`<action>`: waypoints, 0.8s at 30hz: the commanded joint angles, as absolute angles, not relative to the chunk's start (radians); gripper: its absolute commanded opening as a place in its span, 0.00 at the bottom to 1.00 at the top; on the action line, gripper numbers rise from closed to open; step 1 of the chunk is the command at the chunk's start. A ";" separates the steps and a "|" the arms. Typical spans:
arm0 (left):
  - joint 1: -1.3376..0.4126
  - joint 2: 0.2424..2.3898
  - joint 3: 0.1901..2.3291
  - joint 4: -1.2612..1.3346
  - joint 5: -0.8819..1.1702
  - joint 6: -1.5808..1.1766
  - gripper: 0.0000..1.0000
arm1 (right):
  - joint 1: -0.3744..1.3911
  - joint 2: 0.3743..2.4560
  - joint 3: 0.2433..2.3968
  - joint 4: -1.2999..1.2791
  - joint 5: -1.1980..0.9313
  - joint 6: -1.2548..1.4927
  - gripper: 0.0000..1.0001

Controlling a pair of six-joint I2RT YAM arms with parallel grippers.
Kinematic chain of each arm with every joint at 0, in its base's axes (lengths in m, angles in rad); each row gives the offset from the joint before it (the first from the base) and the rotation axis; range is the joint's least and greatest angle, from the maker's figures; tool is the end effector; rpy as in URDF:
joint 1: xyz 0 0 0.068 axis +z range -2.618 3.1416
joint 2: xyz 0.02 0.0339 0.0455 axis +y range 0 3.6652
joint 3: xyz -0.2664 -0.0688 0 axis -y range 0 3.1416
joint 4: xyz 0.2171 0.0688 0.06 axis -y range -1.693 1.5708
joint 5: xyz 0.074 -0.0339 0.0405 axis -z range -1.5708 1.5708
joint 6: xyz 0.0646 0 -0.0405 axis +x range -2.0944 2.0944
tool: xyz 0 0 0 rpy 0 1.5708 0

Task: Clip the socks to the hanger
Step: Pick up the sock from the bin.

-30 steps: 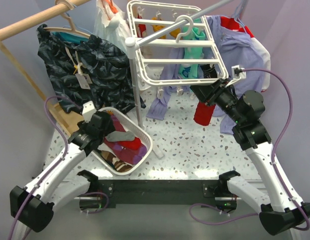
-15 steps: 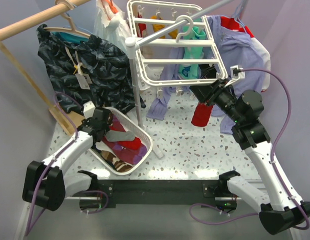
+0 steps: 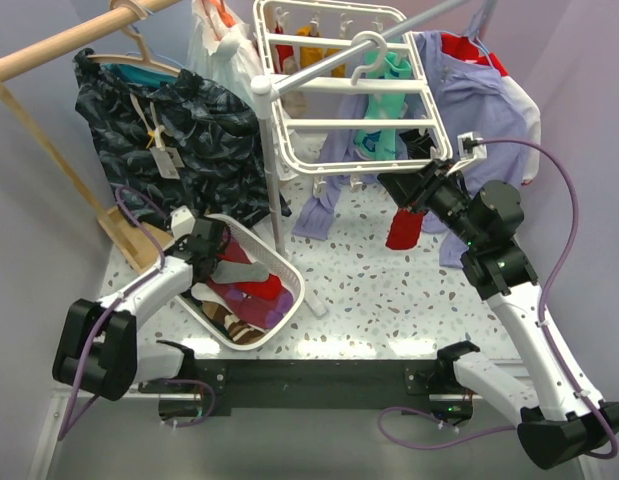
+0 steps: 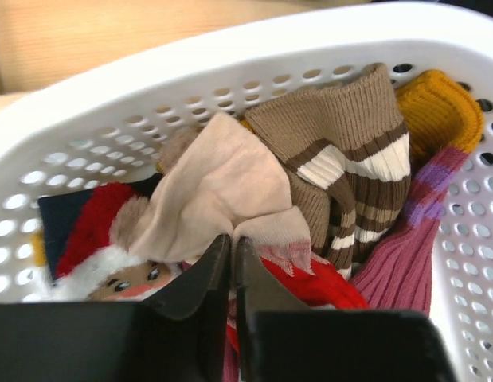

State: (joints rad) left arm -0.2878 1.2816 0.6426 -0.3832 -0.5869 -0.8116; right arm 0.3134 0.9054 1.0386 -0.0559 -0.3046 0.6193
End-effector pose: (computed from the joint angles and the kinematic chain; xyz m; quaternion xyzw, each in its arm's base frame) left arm 0.2218 -0.0283 0.1785 -0.3143 0.8698 0.1020 0.3666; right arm 0.1823 0.0795 0.4218 -0.0078 0.6805 0.4182 0.6016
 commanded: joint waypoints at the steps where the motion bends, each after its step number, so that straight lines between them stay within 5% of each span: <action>1: -0.285 1.206 0.698 -0.425 -0.676 -0.792 0.01 | 0.311 0.913 1.031 -0.069 -0.308 0.597 0.08; 24: -0.546 0.973 0.963 -0.687 -0.954 -0.513 0.01 | 0.311 0.911 1.066 -0.100 -0.299 0.586 0.08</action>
State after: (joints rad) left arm -0.5442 1.0538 0.8997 -0.7017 -0.8829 -0.6624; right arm 0.3134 0.9051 1.0393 -0.0559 -0.3042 0.6106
